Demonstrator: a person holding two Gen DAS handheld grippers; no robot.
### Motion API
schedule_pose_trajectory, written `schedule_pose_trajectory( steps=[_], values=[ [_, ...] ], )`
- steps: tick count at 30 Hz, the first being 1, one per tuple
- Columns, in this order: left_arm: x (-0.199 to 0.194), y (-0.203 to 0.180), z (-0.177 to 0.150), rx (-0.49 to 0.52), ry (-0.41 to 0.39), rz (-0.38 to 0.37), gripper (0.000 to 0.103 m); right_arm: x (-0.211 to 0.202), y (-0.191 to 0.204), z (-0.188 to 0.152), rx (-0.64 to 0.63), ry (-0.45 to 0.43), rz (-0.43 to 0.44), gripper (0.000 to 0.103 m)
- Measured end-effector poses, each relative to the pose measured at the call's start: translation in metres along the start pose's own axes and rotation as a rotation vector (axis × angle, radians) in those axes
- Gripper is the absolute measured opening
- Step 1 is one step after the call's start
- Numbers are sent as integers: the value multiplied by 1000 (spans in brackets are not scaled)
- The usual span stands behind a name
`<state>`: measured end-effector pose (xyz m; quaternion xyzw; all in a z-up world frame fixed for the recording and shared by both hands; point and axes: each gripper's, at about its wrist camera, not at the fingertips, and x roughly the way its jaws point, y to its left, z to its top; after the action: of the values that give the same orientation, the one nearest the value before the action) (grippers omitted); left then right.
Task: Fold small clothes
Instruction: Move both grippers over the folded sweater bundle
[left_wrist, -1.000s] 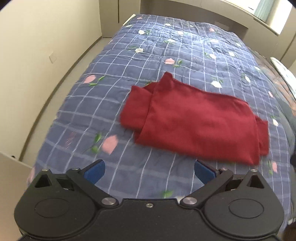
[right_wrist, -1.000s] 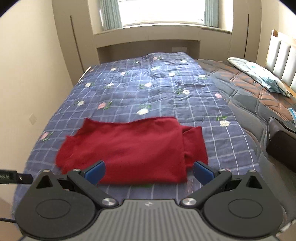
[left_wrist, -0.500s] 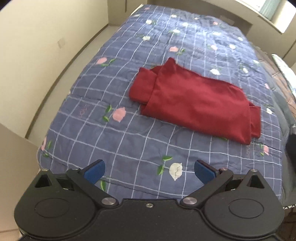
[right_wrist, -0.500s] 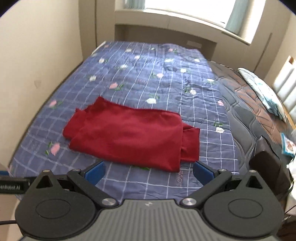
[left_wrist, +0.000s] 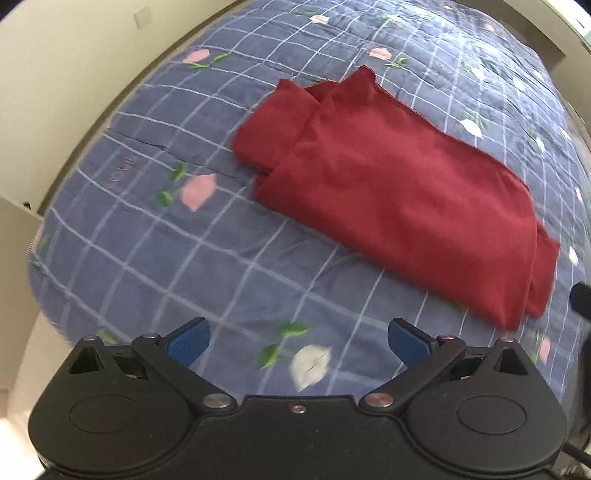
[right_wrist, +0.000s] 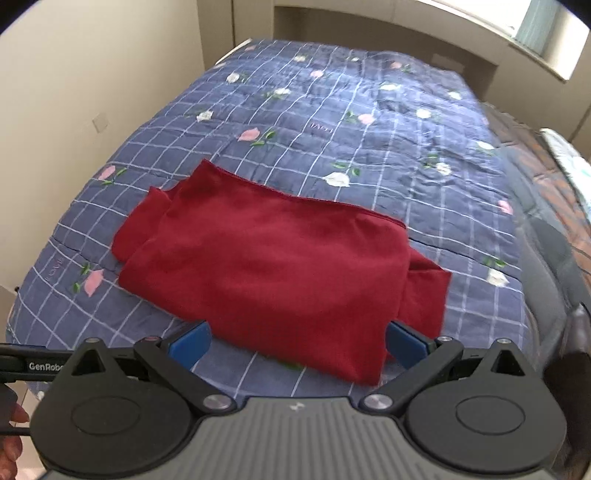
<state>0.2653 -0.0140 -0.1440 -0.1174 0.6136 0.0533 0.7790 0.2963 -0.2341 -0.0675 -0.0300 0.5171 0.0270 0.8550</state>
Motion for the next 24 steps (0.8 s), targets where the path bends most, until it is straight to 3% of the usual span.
schedule_pose_trajectory(
  steps=[12, 24],
  values=[
    [66, -53, 54, -105, -16, 45, 102, 88, -34, 40, -31, 37, 47, 103],
    [110, -21, 71, -90, -21, 64, 102, 152, -11, 40, -31, 47, 43, 103]
  ],
)
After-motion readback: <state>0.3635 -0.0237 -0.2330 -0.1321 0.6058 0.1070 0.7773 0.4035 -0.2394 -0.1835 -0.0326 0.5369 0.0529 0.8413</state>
